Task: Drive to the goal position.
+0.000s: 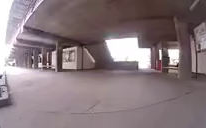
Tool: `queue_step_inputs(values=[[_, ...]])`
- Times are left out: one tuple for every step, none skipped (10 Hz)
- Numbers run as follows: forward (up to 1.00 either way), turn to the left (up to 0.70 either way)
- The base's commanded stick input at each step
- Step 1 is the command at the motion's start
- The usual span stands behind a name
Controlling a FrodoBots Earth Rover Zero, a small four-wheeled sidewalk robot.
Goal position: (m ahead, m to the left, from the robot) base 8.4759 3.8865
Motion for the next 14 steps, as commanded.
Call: queue_step_inputs(values=[[0.50, 0.50], [0.50, 0.50], [0.50, 0.50], [0.50, 0.50], [0.50, 0.50], [0.50, 0.50], [0.50, 0.00], [0.50, 0.00], [0.50, 0.00], [0.50, 0.00], [0.50, 0.00], [0.50, 0.00], [0.50, 0.00], [0.50, 0.00]])
